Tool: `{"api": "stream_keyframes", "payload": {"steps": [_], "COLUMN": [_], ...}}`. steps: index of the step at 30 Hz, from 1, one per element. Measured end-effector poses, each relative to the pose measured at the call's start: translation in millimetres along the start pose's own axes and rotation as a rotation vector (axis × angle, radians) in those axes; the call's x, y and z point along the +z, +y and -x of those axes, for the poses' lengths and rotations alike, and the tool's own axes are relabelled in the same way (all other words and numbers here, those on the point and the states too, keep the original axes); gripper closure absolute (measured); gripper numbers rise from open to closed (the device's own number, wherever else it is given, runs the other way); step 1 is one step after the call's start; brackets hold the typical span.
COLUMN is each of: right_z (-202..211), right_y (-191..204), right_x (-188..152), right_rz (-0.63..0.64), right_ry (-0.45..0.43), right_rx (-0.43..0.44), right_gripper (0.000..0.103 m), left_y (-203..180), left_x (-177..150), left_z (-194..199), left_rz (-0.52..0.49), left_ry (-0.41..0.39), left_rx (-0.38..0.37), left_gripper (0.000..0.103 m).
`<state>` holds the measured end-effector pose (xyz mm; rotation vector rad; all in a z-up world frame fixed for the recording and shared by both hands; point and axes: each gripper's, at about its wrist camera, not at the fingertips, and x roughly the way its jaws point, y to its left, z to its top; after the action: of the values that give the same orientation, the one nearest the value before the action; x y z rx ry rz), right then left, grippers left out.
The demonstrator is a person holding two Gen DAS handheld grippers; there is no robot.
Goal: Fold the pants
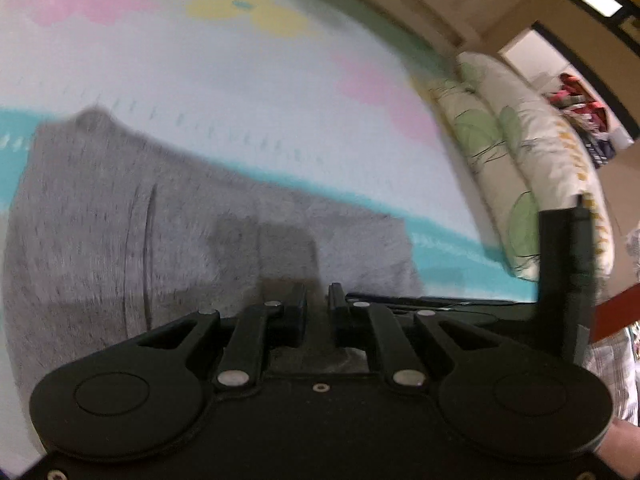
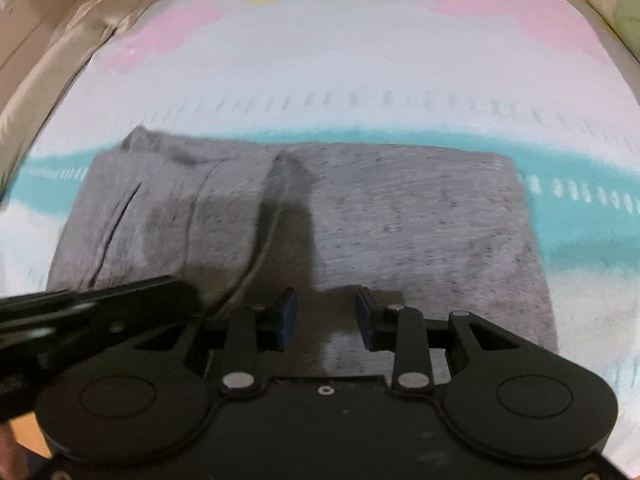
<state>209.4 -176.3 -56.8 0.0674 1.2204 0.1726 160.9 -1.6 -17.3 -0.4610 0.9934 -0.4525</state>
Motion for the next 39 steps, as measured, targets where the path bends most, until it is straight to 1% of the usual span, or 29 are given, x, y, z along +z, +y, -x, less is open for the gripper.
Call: {"api": "stream_keyframes", "payload": {"steps": [1,2,4,5,7,8,10,12,13,14,17,19,21,24,25,26,27,28,30,31,33,35,37,39], "right_z": [1.9,4.4,6.6,9.0,14.8,16.6,19.3,23.2,21.7,18.9,4.7,-4.6,-17.3,-26.3,-27.3,-23.4,-17.4,-9.8,7.2,17.4,36.9,66.0,88.8,106.0], "right_y": [-7.0,-12.4,-21.9,-27.4,-39.5,-42.2,-41.6,-41.3,-38.6,-37.5,-26.6,-19.1,-13.5,-10.1,-7.1,-2.3,3.3,9.1,18.3,22.2,27.2,30.9,30.5,24.2], "right_x": [1.4,2.4,7.8,9.0,9.4,9.6,8.4,9.4,8.3,8.4,13.8,12.0,8.8,3.4,2.9,3.2,4.4,5.6,10.9,14.7,22.1,28.1,30.4,33.1], "right_rz": [-0.021,-0.048,-0.105,-0.144,-0.209,-0.236,-0.273,-0.296,-0.308,-0.321,-0.329,-0.308,-0.299,-0.326,-0.317,-0.294,-0.261,-0.224,-0.178,-0.175,-0.175,-0.133,-0.087,-0.081], "right_ry": [-0.001,-0.01,-0.029,-0.045,-0.075,-0.088,-0.11,-0.113,-0.099,-0.078,-0.031,0.005,0.034,0.065,0.067,0.06,0.041,0.023,-0.014,-0.028,-0.063,-0.109,-0.169,-0.206], "right_rx": [0.009,0.012,0.012,0.032,0.099,0.135,0.207,0.272,0.301,0.327,0.371,0.366,0.359,0.414,0.455,0.466,0.439,0.423,0.43,0.435,0.456,0.446,0.44,0.439], "right_gripper": [0.069,0.069,0.068,0.067,0.067,0.066,0.065,0.065,0.064,0.064,0.063,0.062,0.061,0.062,0.066,0.083,0.087,0.088,0.089,0.089,0.089,0.089,0.089,0.089], "left_y": [-0.4,-1.5,1.0,5.1,14.7,21.9,37.1,44.7,50.4,56.4,63.1,63.8,62.4,52.7,54.9,49.6,45.3,41.0,28.2,21.9,11.2,3.9,3.1,6.9], "left_x": [2.6,5.7,11.7,12.1,12.3,14.3,17.9,22.1,22.5,21.9,17.8,8.5,6.4,2.1,1.0,0.2,-0.1,-0.3,-3.2,-4.5,-5.3,-3.1,1.3,8.0], "left_z": [6.6,18.9,40.4,50.5,64.4,68.7,73.2,67.5,66.9,67.2,69.1,71.9,70.9,75.4,75.7,78.6,80.8,82.5,89.9,91.8,93.9,98.6,105.4,111.8], "left_rz": [-0.024,-0.046,-0.073,-0.082,-0.08,-0.067,-0.024,0.016,0.041,0.068,0.106,0.087,0.057,0.019,0.009,-0.006,-0.018,-0.025,-0.051,-0.072,-0.115,-0.14,-0.127,-0.079], "left_ry": [-0.024,-0.055,-0.115,-0.139,-0.171,-0.175,-0.178,-0.17,-0.158,-0.147,-0.122,-0.107,-0.1,-0.098,-0.1,-0.1,-0.101,-0.104,-0.118,-0.123,-0.126,-0.145,-0.193,-0.229], "left_rx": [-0.013,-0.007,0.051,0.082,0.175,0.241,0.349,0.417,0.442,0.447,0.409,0.406,0.412,0.407,0.4,0.389,0.378,0.368,0.33,0.313,0.304,0.305,0.293,0.282], "left_gripper": [0.087,0.081,0.08,0.08,0.08,0.08,0.08,0.08,0.081,0.081,0.081,0.081,0.081,0.081,0.081,0.081,0.081,0.081,0.081,0.081,0.081,0.081,0.081,0.081]}}
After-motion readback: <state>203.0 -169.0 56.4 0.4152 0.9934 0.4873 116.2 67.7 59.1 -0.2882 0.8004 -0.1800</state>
